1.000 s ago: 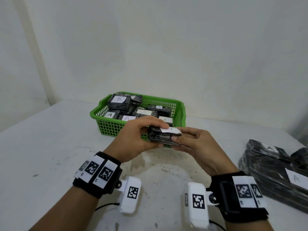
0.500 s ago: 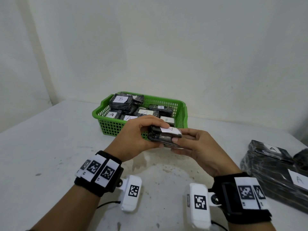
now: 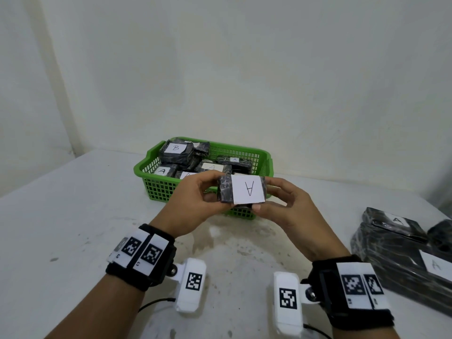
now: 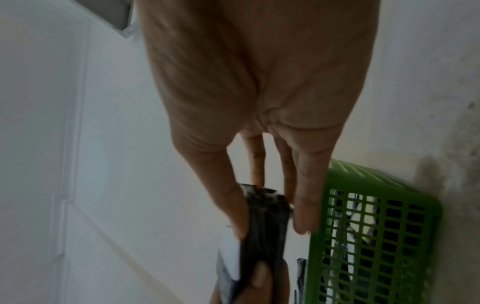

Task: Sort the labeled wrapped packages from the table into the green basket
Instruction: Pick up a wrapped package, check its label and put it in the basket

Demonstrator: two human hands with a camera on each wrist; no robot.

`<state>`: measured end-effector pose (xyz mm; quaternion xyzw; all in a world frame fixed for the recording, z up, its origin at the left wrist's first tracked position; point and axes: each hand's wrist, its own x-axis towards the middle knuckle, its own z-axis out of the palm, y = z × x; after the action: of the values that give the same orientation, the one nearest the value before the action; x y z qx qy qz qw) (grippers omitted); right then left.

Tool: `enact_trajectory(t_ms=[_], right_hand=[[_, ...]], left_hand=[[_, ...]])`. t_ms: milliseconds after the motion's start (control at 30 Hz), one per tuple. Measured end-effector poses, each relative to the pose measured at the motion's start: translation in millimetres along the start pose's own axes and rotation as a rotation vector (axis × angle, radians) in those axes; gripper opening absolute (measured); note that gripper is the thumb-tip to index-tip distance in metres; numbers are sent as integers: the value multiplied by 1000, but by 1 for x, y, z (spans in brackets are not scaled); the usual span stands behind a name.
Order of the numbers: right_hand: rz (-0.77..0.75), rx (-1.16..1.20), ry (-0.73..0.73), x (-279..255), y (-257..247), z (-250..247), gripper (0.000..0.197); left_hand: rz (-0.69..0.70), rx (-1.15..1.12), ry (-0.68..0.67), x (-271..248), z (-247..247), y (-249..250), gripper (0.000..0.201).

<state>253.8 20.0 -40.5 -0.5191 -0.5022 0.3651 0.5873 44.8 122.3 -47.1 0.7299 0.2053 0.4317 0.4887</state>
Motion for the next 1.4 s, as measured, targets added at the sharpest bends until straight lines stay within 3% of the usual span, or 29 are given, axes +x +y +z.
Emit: enact_trajectory(t_ms=[100, 267, 433, 600, 667, 800, 900, 1133, 1400], right_hand=[[91, 189, -77, 1, -3, 2, 67], [26, 190, 27, 0, -2, 5, 59], [-13, 161, 33, 0, -2, 6, 61], [-15, 109, 63, 0, -2, 11, 54], [-27, 99, 88, 1, -2, 12, 51], [-13, 93, 38, 0, 0, 13, 62], [-34, 51, 43, 0, 0, 11, 57], [-74, 45, 43, -2, -4, 11, 56], [-116, 23, 71, -5, -9, 17, 52]], left_hand=[[20, 2, 3, 0, 1, 0, 49], [-60, -143, -126, -4, 4, 6, 70], [-87, -146, -3, -1, 9, 7, 40], [-87, -167, -31, -2, 10, 7, 51], [-80, -137, -13, -2, 10, 8, 45], [-47, -133, 64, 0, 7, 7, 43], [-62, -165, 22, -1, 4, 12, 49], [-77, -137, 6, -1, 4, 12, 36], [-90, -60, -20, 0, 1, 11, 48]])
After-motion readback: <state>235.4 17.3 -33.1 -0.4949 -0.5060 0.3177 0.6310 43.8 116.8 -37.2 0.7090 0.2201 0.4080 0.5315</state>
